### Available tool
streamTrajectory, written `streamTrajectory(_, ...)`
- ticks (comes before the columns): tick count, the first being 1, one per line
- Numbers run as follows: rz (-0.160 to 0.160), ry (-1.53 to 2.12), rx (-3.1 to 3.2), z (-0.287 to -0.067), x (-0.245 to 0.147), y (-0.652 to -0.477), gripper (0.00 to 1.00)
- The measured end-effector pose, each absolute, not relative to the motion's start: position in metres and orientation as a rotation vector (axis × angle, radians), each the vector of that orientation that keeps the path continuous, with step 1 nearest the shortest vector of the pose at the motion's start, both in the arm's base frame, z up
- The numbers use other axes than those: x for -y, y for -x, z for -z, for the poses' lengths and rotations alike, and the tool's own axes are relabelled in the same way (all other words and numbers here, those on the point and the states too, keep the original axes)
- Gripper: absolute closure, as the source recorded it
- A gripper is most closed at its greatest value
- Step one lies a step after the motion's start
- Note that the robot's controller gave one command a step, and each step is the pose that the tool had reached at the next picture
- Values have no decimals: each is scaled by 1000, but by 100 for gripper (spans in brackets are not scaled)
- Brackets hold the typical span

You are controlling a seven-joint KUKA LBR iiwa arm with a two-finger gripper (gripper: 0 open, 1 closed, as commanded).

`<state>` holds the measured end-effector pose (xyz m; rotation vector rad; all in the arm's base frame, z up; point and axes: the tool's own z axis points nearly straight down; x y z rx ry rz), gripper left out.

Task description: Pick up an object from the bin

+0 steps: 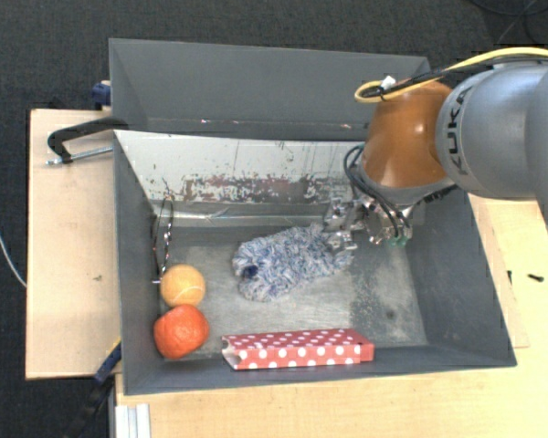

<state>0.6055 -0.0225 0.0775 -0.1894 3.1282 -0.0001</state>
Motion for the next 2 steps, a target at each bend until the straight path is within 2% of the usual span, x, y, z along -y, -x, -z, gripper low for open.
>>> streamTrajectory(1,0,190,-3128,-78,23,-605,100)
streamTrajectory(2,1,419,-3103,-248,15,-578,100)
